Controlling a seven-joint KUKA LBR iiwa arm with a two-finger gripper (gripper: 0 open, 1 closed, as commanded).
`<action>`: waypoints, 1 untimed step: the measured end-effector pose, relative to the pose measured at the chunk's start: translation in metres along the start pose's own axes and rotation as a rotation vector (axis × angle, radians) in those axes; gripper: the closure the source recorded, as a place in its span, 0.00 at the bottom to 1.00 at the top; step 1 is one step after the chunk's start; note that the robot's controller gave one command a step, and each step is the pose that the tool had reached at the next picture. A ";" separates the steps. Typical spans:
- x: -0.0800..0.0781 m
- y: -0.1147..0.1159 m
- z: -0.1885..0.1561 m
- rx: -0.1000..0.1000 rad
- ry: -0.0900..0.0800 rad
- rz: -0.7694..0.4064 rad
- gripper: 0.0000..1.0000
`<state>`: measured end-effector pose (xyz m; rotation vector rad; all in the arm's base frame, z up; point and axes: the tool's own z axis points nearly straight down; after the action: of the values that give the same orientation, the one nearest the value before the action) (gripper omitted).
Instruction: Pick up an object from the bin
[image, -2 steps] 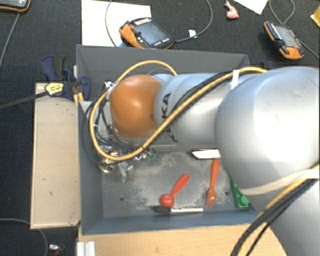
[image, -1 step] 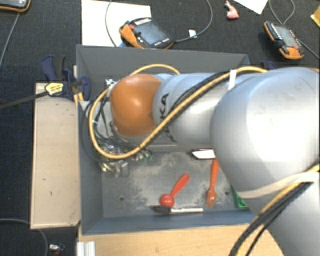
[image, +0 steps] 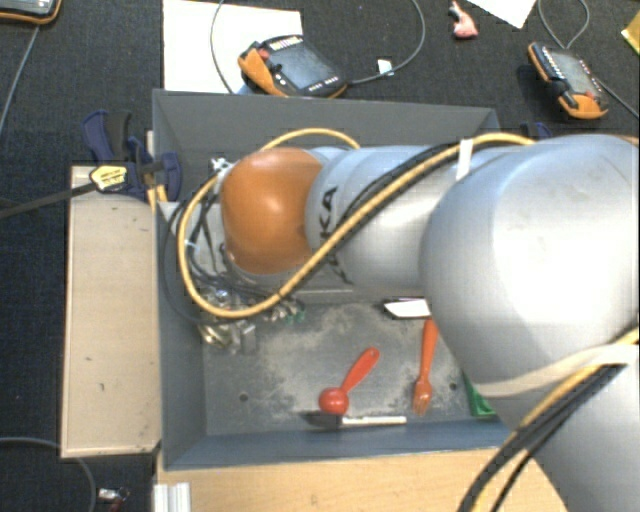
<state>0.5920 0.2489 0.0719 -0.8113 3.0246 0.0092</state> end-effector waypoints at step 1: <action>0.000 0.000 -0.009 -0.001 -0.002 0.002 1.00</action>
Offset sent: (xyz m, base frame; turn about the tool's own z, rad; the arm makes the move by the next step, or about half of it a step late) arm -0.0004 -0.0002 0.0694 0.0005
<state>0.5918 0.2489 0.0806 -0.8083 3.0240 0.0107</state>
